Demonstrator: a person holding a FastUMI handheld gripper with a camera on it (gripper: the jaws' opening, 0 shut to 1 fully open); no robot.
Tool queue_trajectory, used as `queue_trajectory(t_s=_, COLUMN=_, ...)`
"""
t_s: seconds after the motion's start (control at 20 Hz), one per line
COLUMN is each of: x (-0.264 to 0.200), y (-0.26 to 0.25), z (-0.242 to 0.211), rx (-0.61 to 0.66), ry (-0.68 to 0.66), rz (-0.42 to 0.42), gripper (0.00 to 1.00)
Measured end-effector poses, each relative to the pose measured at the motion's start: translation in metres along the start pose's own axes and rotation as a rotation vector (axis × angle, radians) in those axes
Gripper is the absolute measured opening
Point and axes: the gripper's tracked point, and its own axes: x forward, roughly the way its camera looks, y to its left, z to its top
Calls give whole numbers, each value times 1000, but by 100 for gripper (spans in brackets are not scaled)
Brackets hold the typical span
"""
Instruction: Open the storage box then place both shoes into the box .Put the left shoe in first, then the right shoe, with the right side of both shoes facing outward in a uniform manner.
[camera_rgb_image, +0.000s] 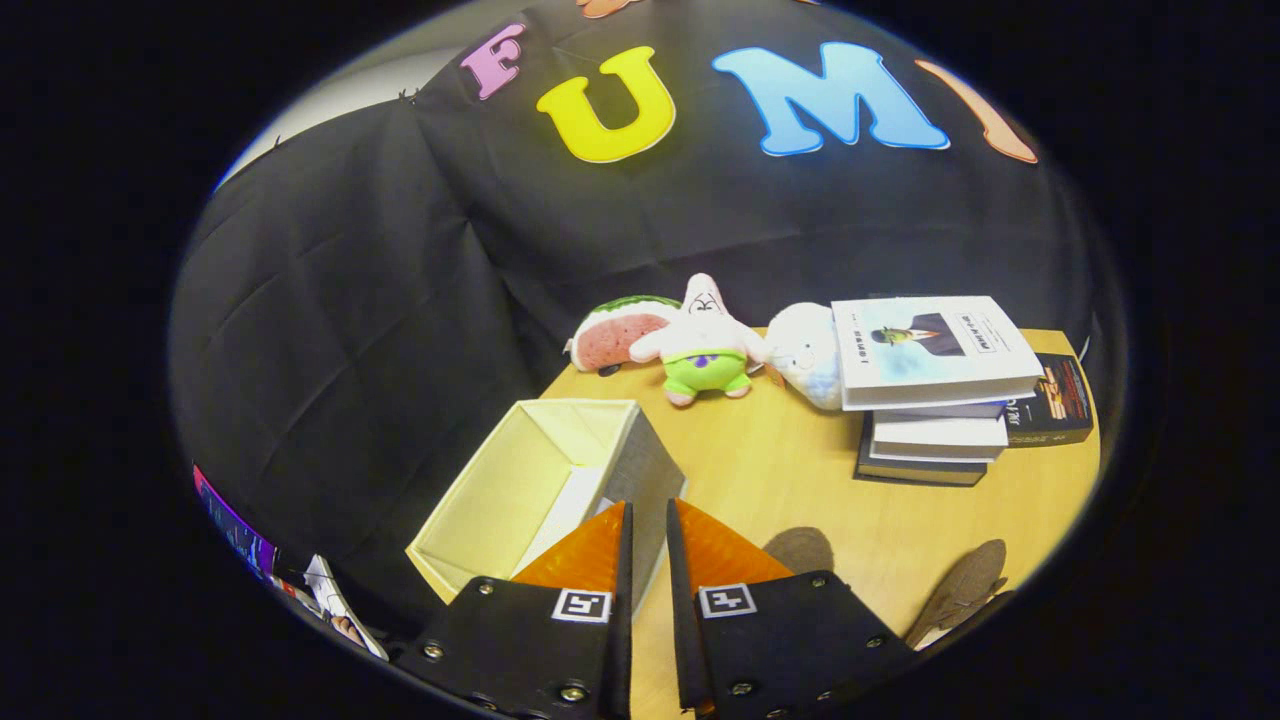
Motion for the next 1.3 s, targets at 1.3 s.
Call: queue_trajectory(t_s=1.3, x=17, y=-128, z=-166, rx=72, ry=412, rz=-314, gripper=18)
